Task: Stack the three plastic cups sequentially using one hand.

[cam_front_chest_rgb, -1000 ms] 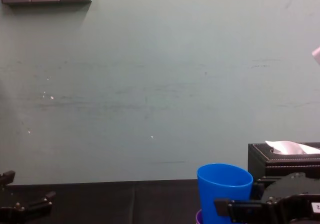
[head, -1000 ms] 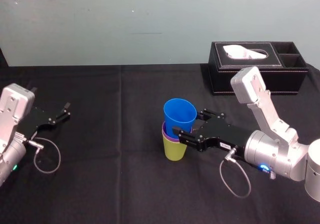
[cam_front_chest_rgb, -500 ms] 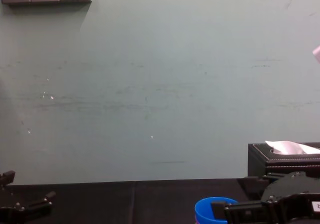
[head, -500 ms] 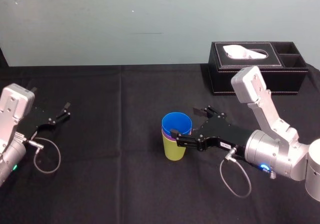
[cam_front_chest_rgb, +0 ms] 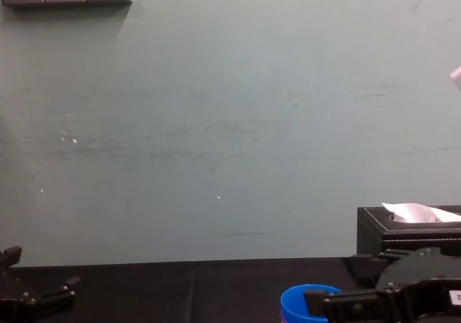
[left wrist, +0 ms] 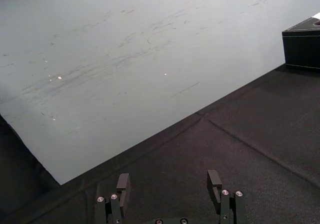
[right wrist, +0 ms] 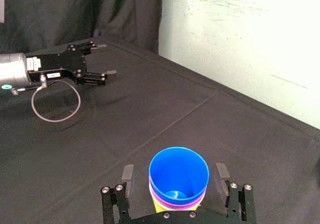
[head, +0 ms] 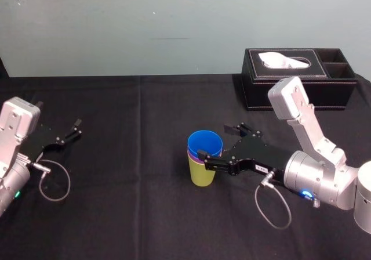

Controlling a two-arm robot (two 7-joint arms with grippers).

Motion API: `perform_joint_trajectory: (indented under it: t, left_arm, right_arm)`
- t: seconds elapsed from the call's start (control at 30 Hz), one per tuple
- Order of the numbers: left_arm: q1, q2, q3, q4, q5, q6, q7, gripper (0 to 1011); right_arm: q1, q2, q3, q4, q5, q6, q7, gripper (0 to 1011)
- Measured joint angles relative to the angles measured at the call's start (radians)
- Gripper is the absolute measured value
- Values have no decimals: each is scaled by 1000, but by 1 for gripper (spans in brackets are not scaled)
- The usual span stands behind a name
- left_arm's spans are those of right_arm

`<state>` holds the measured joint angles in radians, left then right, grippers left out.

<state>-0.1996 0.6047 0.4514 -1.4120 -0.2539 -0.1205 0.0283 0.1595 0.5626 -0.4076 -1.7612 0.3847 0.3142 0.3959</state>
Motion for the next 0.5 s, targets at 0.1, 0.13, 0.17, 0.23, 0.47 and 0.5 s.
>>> perform_joint_trajectory:
  t: [0.1, 0.13, 0.17, 0.23, 0.47, 0.5]
  left_arm:
    - [0, 0, 0, 0, 0, 0, 0, 1010]
    - [0, 0, 0, 0, 0, 0, 0, 1010]
    - [0, 0, 0, 0, 0, 0, 0, 1010]
    - [0, 0, 0, 0, 0, 0, 0, 1010]
    - [0, 0, 0, 0, 0, 0, 0, 1010]
    - [0, 0, 0, 0, 0, 0, 0, 1010]
  right_arm:
    - [-8, 1, 13, -10, 4, -7, -1, 1003]
    - [-10, 2, 17, -14, 6, -9, -2, 1003]
    - [-13, 3, 23, -19, 10, -12, -3, 1003]
    - [-23, 8, 40, -35, 19, -19, -7, 1003]
    - [-64, 27, 106, -80, 50, -44, -31, 1003]
    - [-70, 29, 115, -84, 53, -48, -36, 1003]
